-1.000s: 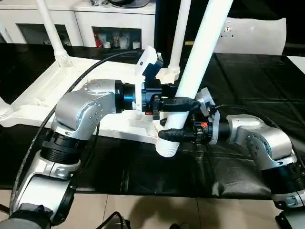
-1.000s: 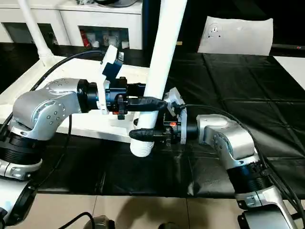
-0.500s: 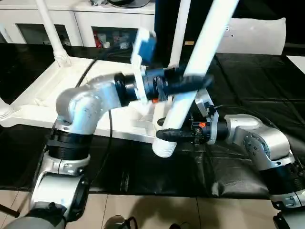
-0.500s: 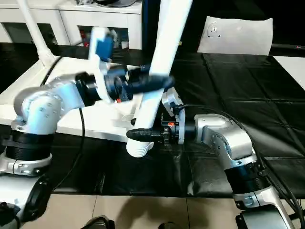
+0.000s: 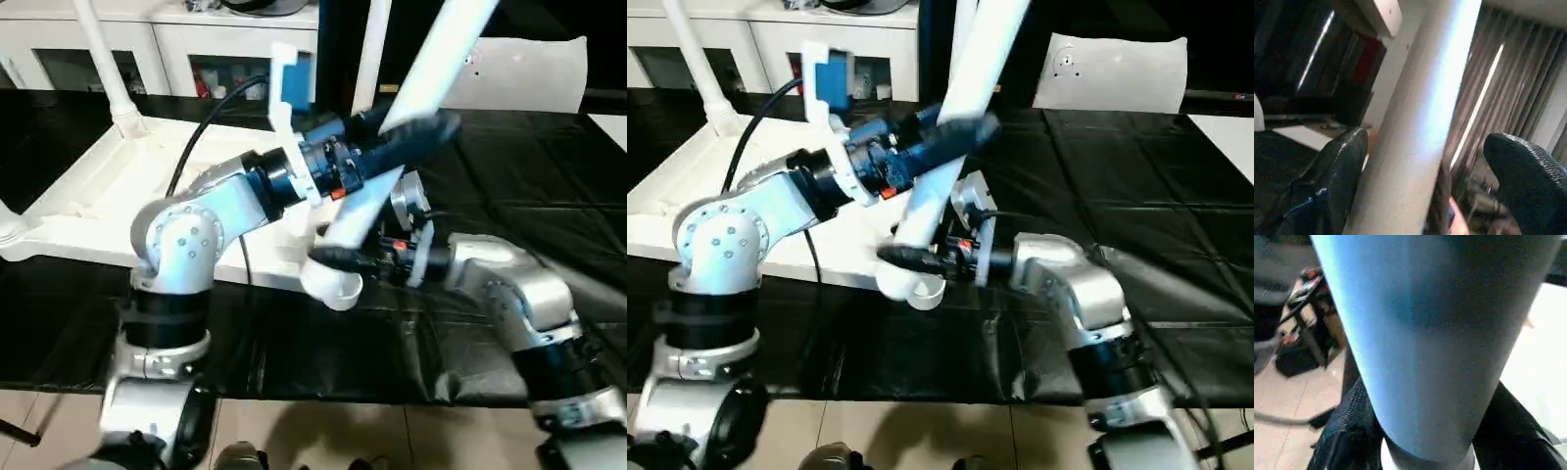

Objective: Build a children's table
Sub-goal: Pick table leg, then insert table leg to table base

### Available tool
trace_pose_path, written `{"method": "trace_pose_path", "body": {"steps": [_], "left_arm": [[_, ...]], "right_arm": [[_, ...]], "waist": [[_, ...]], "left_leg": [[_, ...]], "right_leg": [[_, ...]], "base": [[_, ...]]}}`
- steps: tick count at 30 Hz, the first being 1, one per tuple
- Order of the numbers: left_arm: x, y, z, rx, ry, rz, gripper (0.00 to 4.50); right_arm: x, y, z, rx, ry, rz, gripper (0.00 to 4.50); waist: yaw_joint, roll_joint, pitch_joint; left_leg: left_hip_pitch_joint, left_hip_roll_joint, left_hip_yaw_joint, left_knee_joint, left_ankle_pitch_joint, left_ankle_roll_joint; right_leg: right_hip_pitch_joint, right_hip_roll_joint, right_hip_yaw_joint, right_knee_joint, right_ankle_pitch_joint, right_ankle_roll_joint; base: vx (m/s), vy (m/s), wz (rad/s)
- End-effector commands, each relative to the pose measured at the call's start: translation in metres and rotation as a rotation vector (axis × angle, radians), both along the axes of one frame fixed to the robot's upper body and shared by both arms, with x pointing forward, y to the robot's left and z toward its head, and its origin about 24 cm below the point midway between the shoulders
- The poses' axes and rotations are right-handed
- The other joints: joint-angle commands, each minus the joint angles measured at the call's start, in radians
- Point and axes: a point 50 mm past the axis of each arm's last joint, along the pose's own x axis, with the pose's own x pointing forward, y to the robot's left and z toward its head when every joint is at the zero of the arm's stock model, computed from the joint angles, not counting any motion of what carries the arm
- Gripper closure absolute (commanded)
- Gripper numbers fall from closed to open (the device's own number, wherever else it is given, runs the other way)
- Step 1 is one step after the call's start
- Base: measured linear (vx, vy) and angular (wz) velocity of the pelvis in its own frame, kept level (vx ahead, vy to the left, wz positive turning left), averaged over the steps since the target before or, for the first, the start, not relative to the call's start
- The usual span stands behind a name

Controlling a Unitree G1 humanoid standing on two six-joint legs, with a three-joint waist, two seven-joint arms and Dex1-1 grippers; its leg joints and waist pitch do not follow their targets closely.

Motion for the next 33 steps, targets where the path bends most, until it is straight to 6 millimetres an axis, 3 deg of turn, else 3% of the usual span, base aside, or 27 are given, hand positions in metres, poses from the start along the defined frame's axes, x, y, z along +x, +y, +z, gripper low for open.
{"method": "trace_pose_path", "body": {"steps": [1,7,8,10,13,14,15,16,17,19,20,21,22,23,24,33], "left_arm": [[0.004,0.017,-0.006,-0.110,0.055,0.052,0.00],[0.009,0.033,-0.024,-0.046,0.039,0.185,0.00],[0.010,0.036,-0.029,-0.004,0.034,0.212,0.00],[0.015,0.047,-0.048,0.182,0.008,0.304,0.00],[0.018,0.052,-0.060,0.308,-0.018,0.346,0.00],[0.021,0.057,-0.073,0.456,-0.067,0.365,0.00],[0.021,0.057,-0.074,0.461,-0.069,0.366,0.00],[0.021,0.057,-0.074,0.461,-0.069,0.366,0.00],[0.022,0.061,-0.083,0.581,-0.128,0.361,0.00],[0.022,0.063,-0.089,0.655,-0.170,0.351,0.00],[0.022,0.067,-0.098,0.763,-0.230,0.309,0.30],[0.023,0.069,-0.104,0.834,-0.269,0.277,0.30],[0.023,0.072,-0.109,0.895,-0.302,0.246,0.37],[0.024,0.075,-0.114,0.952,-0.335,0.216,0.40],[0.024,0.079,-0.120,1.010,-0.356,0.163,0.64],[0.029,0.093,-0.132,1.100,-0.343,-0.046,1.26]], "right_arm": [[0.002,-0.012,0.006,0.092,0.015,-0.130,2.58],[-0.003,-0.016,0.007,0.130,0.004,-0.243,2.59],[-0.003,-0.018,0.006,0.123,-0.003,-0.283,2.59],[-0.005,-0.026,0.002,0.032,-0.031,-0.405,2.59],[-0.005,-0.031,0.000,-0.019,-0.043,-0.453,2.59],[-0.006,-0.036,-0.003,-0.066,-0.041,-0.504,2.59],[-0.006,-0.036,-0.003,-0.068,-0.041,-0.506,2.59],[-0.006,-0.036,-0.003,-0.068,-0.041,-0.506,2.59],[-0.007,-0.039,-0.008,-0.117,-0.044,-0.542,2.59],[-0.007,-0.041,-0.010,-0.150,-0.046,-0.564,2.59],[-0.008,-0.043,-0.014,-0.185,-0.051,-0.594,2.59],[-0.009,-0.043,-0.016,-0.206,-0.058,-0.609,2.59],[-0.009,-0.042,-0.017,-0.221,-0.066,-0.623,2.59],[-0.010,-0.042,-0.018,-0.231,-0.075,-0.637,2.59],[-0.010,-0.041,-0.019,-0.241,-0.088,-0.643,2.59],[-0.018,-0.037,-0.022,-0.149,-0.034,-0.570,2.59]], "waist": [[0.000,0.007,-0.089],[-0.003,0.014,-0.088],[-0.005,0.030,-0.087],[-0.010,0.021,-0.086],[-0.013,0.030,-0.088],[-0.013,0.030,-0.088],[-0.014,0.026,-0.086],[-0.018,0.031,-0.088],[-0.017,0.028,-0.087],[-0.024,0.031,-0.088],[-0.028,0.023,-0.089],[-0.030,0.027,-0.090],[-0.027,0.027,-0.087],[-0.030,0.028,-0.088],[-0.032,0.029,-0.090],[-0.029,0.031,-0.090]], "left_leg": [[0.002,0.021,0.000,-0.060,-0.117,0.018],[0.006,0.024,-0.005,-0.067,-0.138,0.014],[0.009,0.027,-0.008,-0.070,-0.152,0.007],[0.010,0.024,-0.010,-0.076,-0.158,0.001],[0.012,0.019,-0.006,-0.075,-0.176,-0.016],[0.012,0.020,-0.007,-0.076,-0.181,-0.015],[0.013,0.021,-0.008,-0.078,-0.182,-0.012],[0.011,0.020,-0.008,-0.078,-0.188,-0.018],[0.011,0.020,-0.011,-0.080,-0.187,-0.014],[0.010,0.020,-0.009,-0.080,-0.188,-0.022],[0.008,0.021,-0.009,-0.079,-0.179,-0.022],[0.008,0.020,-0.008,-0.079,-0.176,-0.024],[0.009,0.018,-0.009,-0.080,-0.177,-0.018],[0.007,0.016,-0.009,-0.081,-0.174,-0.022],[0.009,0.018,-0.008,-0.081,-0.174,-0.026],[0.016,0.026,-0.005,-0.081,-0.195,-0.027]], "right_leg": [[0.063,-0.086,0.042,-0.093,-0.258,-0.156],[0.060,-0.084,0.041,-0.096,-0.283,-0.125],[0.055,-0.084,0.041,-0.098,-0.290,-0.118],[0.056,-0.081,0.042,-0.099,-0.310,-0.085],[0.054,-0.083,0.045,-0.103,-0.373,-0.064],[0.053,-0.084,0.044,-0.105,-0.383,-0.060],[0.050,-0.083,0.045,-0.111,-0.396,-0.048],[0.052,-0.083,0.045,-0.103,-0.393,-0.047],[0.051,-0.084,0.045,-0.111,-0.395,-0.043],[0.052,-0.085,0.047,-0.104,-0.380,-0.046],[0.054,-0.086,0.047,-0.104,-0.359,-0.058],[0.053,-0.085,0.049,-0.098,-0.344,-0.066],[0.049,-0.085,0.048,-0.106,-0.360,-0.056],[0.053,-0.086,0.050,-0.105,-0.361,-0.050],[0.053,-0.089,0.051,-0.104,-0.355,-0.052],[0.052,-0.094,0.054,-0.090,-0.273,-0.130]], "base": [[0.000,0.000,0.00],[0.000,0.000,0.00],[0.000,0.000,0.00],[0.000,0.000,0.00],[0.000,0.000,0.00],[0.000,0.000,0.00],[0.000,0.000,0.00],[0.000,0.000,0.00],[0.000,0.000,0.00],[0.000,0.000,0.00],[0.000,0.000,0.00],[0.000,0.000,0.00],[0.000,0.000,0.00],[0.000,0.000,0.00],[0.000,0.000,0.00],[0.000,0.000,0.00]]}}
